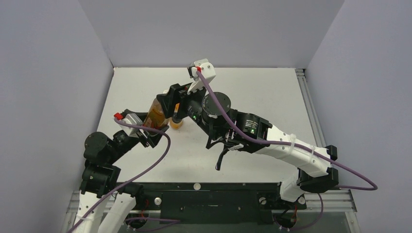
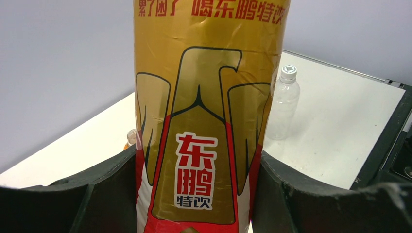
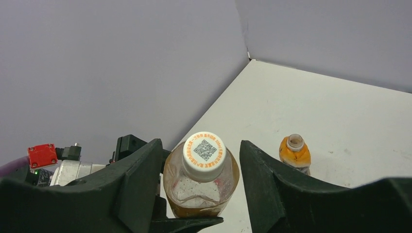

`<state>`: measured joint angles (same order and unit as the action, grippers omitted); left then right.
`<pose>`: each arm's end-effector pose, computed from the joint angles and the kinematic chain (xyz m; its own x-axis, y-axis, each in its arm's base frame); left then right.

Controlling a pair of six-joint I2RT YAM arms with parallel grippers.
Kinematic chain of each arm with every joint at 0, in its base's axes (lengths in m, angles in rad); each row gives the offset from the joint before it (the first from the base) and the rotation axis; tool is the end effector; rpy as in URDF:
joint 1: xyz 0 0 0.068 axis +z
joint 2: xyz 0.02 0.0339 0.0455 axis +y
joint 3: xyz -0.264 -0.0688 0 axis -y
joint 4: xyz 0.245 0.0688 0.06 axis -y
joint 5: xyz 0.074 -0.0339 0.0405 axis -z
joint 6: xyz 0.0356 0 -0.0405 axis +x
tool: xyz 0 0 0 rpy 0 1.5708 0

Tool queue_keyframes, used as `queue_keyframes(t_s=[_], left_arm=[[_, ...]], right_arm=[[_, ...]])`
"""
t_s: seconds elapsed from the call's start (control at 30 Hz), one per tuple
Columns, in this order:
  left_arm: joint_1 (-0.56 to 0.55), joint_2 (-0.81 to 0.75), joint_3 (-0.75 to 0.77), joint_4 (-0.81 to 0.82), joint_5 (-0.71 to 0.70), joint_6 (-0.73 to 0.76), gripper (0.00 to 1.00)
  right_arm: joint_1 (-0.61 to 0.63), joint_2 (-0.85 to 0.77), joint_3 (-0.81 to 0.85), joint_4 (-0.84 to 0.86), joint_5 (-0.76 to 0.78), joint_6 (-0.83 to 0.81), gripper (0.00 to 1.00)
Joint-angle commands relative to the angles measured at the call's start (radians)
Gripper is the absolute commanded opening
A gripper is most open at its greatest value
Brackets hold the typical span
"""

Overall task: Unscrew the bottle caps
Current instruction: Unscrew the bottle cap from the plastic bottle.

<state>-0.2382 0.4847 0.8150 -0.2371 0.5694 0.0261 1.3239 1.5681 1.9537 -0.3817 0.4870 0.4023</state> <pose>0.0948 -0.0428 0.3824 0.1092 -0.0039 -0.9940 0.7178 0.6921 0.0761 0.0966 0.3151 0.5257 -0.2899 0.2657 -0.9194 -0.6837 0.6148 0.3932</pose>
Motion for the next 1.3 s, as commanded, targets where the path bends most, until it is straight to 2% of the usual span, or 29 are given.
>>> queue_keyframes(t_s=[0.0,0.23,0.3,0.67,0.77,0.97,1.1,1.27], left_arm=[[0.003,0.001,0.004,0.012,-0.031,0.02,0.0],[0.004,-0.002,0.005,0.01,-0.028,0.018,0.0],[0.003,0.0,0.007,0.009,-0.025,0.017,0.0],[0.004,0.003,0.011,0.015,-0.014,0.005,0.0],[0.004,-0.001,0.009,0.015,-0.012,0.005,0.0],[0.005,-0.002,0.012,0.016,-0.013,0.005,0.0],[0.004,0.002,0.022,0.014,0.001,-0.014,0.0],[0.004,0.016,0.05,0.001,0.069,-0.082,0.0]], right_arm=[[0.008,-0.012,0.036,0.029,0.024,0.004,0.53],[0.0,-0.023,0.013,0.055,0.011,0.01,0.35],[-0.006,-0.021,0.013,0.054,0.004,0.016,0.33],[-0.021,0.009,0.042,0.029,-0.023,0.032,0.39],[-0.026,0.015,0.049,0.021,-0.033,0.039,0.36],[-0.036,0.012,0.044,0.022,-0.046,0.043,0.24],[-0.051,0.004,0.038,0.013,-0.071,0.035,0.07],[-0.053,-0.062,-0.065,0.071,-0.158,-0.027,0.02]])
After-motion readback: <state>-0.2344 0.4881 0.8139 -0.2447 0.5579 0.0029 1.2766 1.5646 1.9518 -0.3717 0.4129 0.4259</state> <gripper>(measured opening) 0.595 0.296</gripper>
